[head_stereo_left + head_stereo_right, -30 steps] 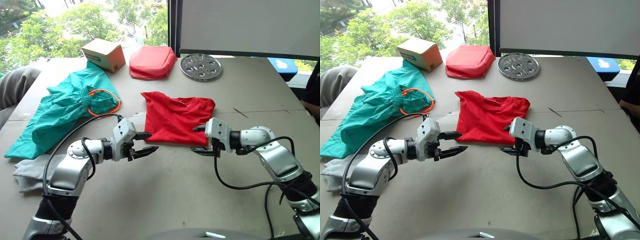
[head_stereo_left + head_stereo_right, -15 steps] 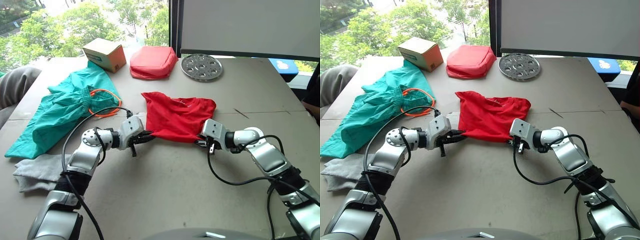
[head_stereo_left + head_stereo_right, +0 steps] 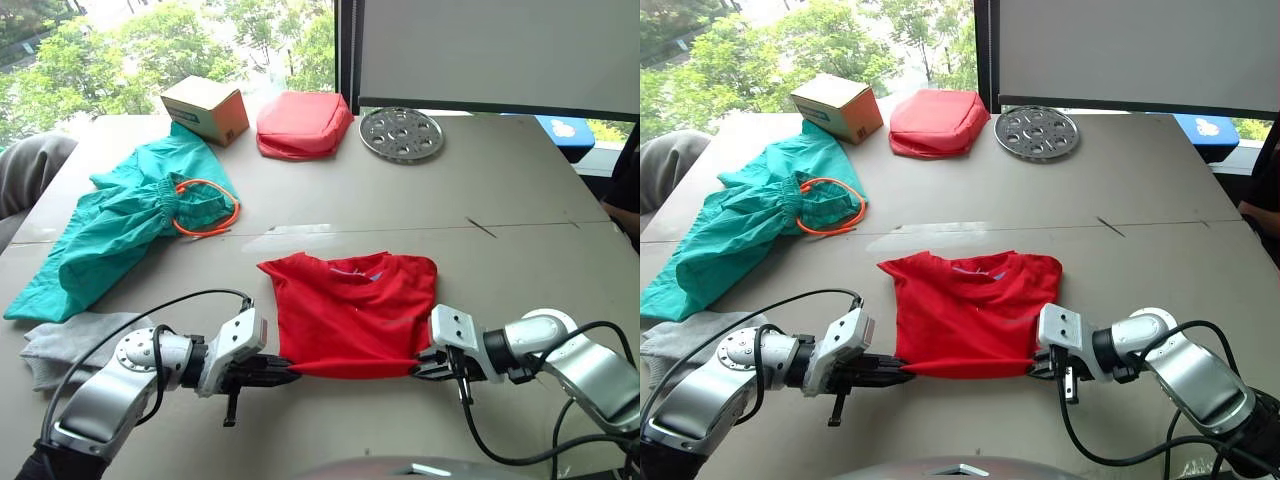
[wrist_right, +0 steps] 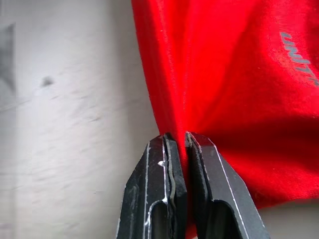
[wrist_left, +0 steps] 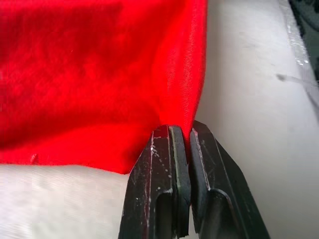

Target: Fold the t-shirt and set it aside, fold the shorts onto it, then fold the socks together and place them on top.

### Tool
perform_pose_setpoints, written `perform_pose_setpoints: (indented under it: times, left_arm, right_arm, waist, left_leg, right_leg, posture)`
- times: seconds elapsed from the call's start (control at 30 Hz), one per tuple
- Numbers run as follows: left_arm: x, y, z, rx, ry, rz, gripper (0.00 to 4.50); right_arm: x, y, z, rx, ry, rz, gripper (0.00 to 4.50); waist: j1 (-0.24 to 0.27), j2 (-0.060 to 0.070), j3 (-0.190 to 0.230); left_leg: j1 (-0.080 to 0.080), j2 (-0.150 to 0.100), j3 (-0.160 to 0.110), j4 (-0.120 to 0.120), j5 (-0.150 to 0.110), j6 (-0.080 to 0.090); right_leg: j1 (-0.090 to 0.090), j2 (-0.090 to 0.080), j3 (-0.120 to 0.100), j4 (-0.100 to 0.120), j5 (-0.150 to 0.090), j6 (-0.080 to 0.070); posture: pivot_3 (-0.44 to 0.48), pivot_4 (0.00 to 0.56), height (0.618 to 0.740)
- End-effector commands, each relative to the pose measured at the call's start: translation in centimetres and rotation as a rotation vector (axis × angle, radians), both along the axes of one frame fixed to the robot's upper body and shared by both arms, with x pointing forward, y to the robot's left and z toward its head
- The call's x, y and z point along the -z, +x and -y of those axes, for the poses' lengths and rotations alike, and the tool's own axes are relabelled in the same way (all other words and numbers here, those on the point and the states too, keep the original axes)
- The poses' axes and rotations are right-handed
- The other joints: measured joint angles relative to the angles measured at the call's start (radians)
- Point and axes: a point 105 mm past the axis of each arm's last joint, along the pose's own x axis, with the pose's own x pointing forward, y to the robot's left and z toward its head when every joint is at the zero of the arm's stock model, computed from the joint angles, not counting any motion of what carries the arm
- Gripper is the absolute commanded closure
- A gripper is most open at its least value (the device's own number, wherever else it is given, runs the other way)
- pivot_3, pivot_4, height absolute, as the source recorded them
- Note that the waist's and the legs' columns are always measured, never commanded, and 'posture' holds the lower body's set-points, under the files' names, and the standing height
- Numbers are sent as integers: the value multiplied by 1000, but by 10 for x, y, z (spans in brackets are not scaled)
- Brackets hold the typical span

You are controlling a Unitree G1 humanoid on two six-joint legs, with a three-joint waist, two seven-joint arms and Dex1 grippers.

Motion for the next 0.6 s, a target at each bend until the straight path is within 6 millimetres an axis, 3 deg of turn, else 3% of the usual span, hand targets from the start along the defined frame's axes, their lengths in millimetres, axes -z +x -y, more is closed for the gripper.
perform_pose_setpoints:
  times: [0.03, 0.17, 0.27, 0.4, 0.47, 0.53, 0.57, 0.6]
  left_arm:
    - [-20, -5, -1, -42, -68, 36, 4500]
    - [-34, -9, -7, -96, -148, -1, 4500]
    - [-39, -8, -18, -104, -177, -57, 4500]
    - [-37, -7, -20, -105, -183, -73, 4500]
    - [-28, -8, -23, -97, -147, -53, 4500]
    - [-23, -8, -26, -111, -139, -48, 4500]
    - [-21, -9, -27, -107, -129, -43, 3675]
    - [-21, -10, -28, -108, -125, -38, 3258]
  right_arm:
    - [-44, 4, -2, 39, 164, 21, 4093]
    - [-75, 12, -4, 55, 300, 44, 2835]
    - [-85, 8, -12, -4, 363, 11, 2835]
    - [-77, 27, -27, 9, 349, 38, 2835]
    - [-70, 50, -45, 50, 351, 58, 2835]
    - [-60, 70, -67, 50, 317, 90, 3654]
    - [-57, 77, -77, 44, 312, 92, 4073]
    - [-55, 82, -86, 40, 311, 93, 4500]
  waist:
    - [2, 0, 1]
    - [10, 0, 1]
    - [18, 0, 1]
    - [11, -1, 1]
    - [4, -1, 0]
    - [-8, -1, 1]
    - [-9, -1, 1]
    - [-7, -1, 1]
  left_leg:
    - [1, 2, -1, 1, -1, -2]
    - [2, 7, 1, 4, -2, -5]
    - [2, 7, 1, 3, -3, -5]
    - [1, 5, 4, 1, -4, -6]
    - [1, 5, 5, 0, -4, -6]
    - [2, 6, 6, -1, -4, -6]
    - [1, 6, 5, 0, -3, -6]
    - [1, 6, 5, 0, -3, -6]
  right_leg:
    - [0, 0, 0, 0, 0, 0]
    - [0, -1, -2, -1, 0, 0]
    - [-1, 0, -3, -1, 0, 0]
    - [-2, 2, -4, -1, 0, 0]
    - [-2, 3, -4, -1, 0, -1]
    - [-2, 3, -4, -1, 0, -1]
    - [-3, 3, -4, 0, 0, -1]
    - [-3, 3, -4, 0, 0, -1]
  posture:
    - [0, 150, 739]
    - [0, 150, 739]
    - [0, 150, 739]
    - [0, 150, 739]
    - [0, 150, 739]
    - [0, 150, 739]
    - [0, 150, 739]
    - [0, 150, 739]
